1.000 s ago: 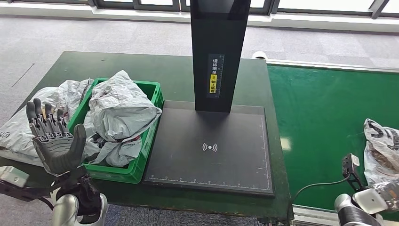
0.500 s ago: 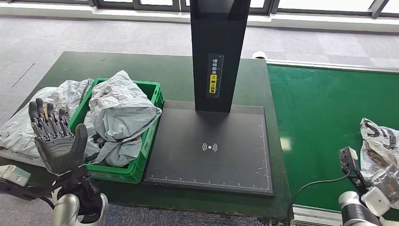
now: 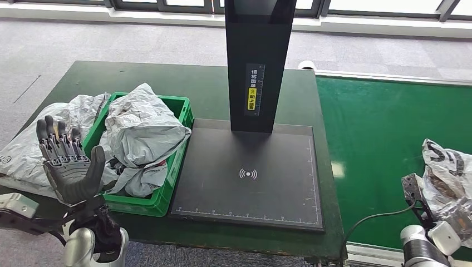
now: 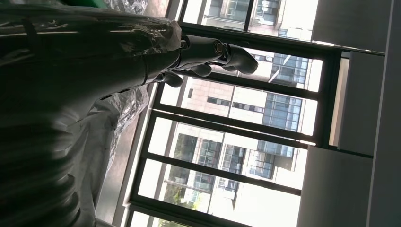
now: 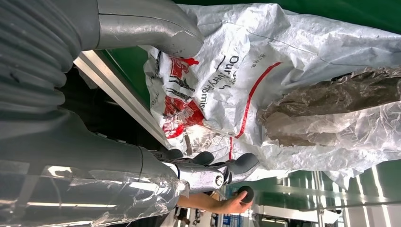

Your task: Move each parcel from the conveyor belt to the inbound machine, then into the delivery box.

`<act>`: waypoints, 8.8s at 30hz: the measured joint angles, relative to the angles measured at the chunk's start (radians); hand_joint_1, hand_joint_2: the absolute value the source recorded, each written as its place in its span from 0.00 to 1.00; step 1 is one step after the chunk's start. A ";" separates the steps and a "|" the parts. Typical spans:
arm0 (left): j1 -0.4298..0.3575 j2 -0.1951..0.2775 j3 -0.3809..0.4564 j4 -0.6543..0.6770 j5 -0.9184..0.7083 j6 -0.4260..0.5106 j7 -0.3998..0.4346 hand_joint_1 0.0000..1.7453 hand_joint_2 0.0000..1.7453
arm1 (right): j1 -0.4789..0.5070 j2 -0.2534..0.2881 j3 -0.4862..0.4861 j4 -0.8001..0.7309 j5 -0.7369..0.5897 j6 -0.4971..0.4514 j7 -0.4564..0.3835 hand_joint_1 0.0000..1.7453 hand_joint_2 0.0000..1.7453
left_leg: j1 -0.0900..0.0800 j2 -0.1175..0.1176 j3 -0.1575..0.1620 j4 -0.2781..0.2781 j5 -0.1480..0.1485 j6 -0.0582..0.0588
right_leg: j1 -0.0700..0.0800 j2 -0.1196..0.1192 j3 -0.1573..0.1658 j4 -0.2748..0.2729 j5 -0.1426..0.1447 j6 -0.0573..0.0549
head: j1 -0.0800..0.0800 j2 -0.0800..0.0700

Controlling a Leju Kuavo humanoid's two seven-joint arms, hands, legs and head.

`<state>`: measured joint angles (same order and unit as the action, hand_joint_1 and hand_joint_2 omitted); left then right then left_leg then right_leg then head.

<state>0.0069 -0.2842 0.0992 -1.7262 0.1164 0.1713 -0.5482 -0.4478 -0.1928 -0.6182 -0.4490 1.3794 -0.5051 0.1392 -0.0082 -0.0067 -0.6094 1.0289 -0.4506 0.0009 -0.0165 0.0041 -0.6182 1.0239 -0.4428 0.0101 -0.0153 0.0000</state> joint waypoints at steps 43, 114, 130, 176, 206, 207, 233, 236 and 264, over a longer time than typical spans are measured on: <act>-0.045 0.000 0.000 0.014 -0.048 -0.011 0.043 0.00 1.00 | 0.027 0.013 -0.011 -0.047 0.165 0.296 0.194 1.00 1.00 | 0.000 0.000 0.001 0.000 0.000 0.000 | 0.000 0.000 0.001 0.000 0.000 0.000 | 0.000 0.000; -0.092 0.015 -0.084 0.141 -0.010 0.081 -0.034 0.00 1.00 | 0.112 0.403 0.924 -0.670 -1.047 0.622 -0.526 0.00 1.00 | 0.002 0.000 0.000 0.000 0.002 -0.003 | 0.002 0.001 0.000 0.001 0.000 -0.002 | 0.000 0.000; -0.077 0.024 -0.084 0.141 -0.008 0.107 -0.040 0.00 1.00 | 0.109 0.405 0.924 -0.656 -1.000 0.435 -0.530 0.00 0.00 | 0.002 0.000 0.000 0.000 0.002 -0.003 | 0.002 0.001 -0.001 0.001 0.000 -0.002 | 0.000 0.000; -0.311 0.049 -0.366 0.472 -0.691 0.066 0.046 0.00 1.00 | 0.191 0.500 0.530 -1.144 -0.439 -0.193 -0.835 0.00 1.00 | 0.000 0.002 0.000 0.000 0.004 -0.001 | 0.000 0.003 -0.001 0.000 0.005 -0.001 | 0.000 0.000; -0.594 -0.058 -0.582 1.135 -1.165 0.078 0.363 0.00 1.00 | 0.105 0.536 0.263 -0.987 -0.435 -0.192 -0.825 0.00 1.00 | 0.000 0.002 -0.001 0.000 0.006 -0.001 | 0.000 0.003 -0.002 0.000 0.007 0.000 | 0.000 0.000; -0.597 -0.060 -0.587 1.151 -1.177 0.069 0.367 0.00 1.00 | 0.105 0.536 0.263 -0.987 -0.435 -0.192 -0.822 0.00 1.00 | 0.000 0.002 -0.001 0.000 0.006 -0.001 | 0.000 0.003 -0.002 0.000 0.007 0.000 | 0.000 0.000; -0.614 -0.081 -0.651 1.254 -1.203 0.017 0.370 0.00 1.00 | 0.112 0.536 0.245 -0.986 -0.435 -0.192 -0.806 0.00 1.00 | 0.000 0.002 -0.001 0.000 0.006 -0.001 | 0.000 0.003 -0.002 0.000 0.007 0.000 | 0.000 0.000; -0.615 -0.081 -0.666 1.256 -1.197 -0.012 0.370 0.24 1.00 | 0.112 0.536 0.244 -0.986 -0.435 -0.192 -0.806 0.00 1.00 | 0.000 0.002 -0.001 0.000 0.006 -0.001 | 0.000 0.003 -0.002 0.000 0.007 0.000 | 0.000 0.000; -0.650 -0.081 -0.811 1.308 -1.260 0.224 0.471 1.00 1.00 | 0.127 0.537 0.203 -0.989 -0.480 -0.192 -0.798 0.00 1.00 | 0.000 0.002 -0.001 0.000 0.006 -0.001 | 0.000 0.003 -0.002 0.000 0.007 0.000 | 0.000 0.000</act>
<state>-0.6436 -0.3654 -0.7119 -0.4184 -1.1436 0.3950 -0.0769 -0.3210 0.3437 -0.4148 -1.4385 0.8990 -0.6970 -0.6587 -0.0083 -0.0050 -0.6107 1.0291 -0.4444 -0.0001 -0.0168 0.0068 -0.6206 1.0236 -0.4362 0.0105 -0.0153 0.0000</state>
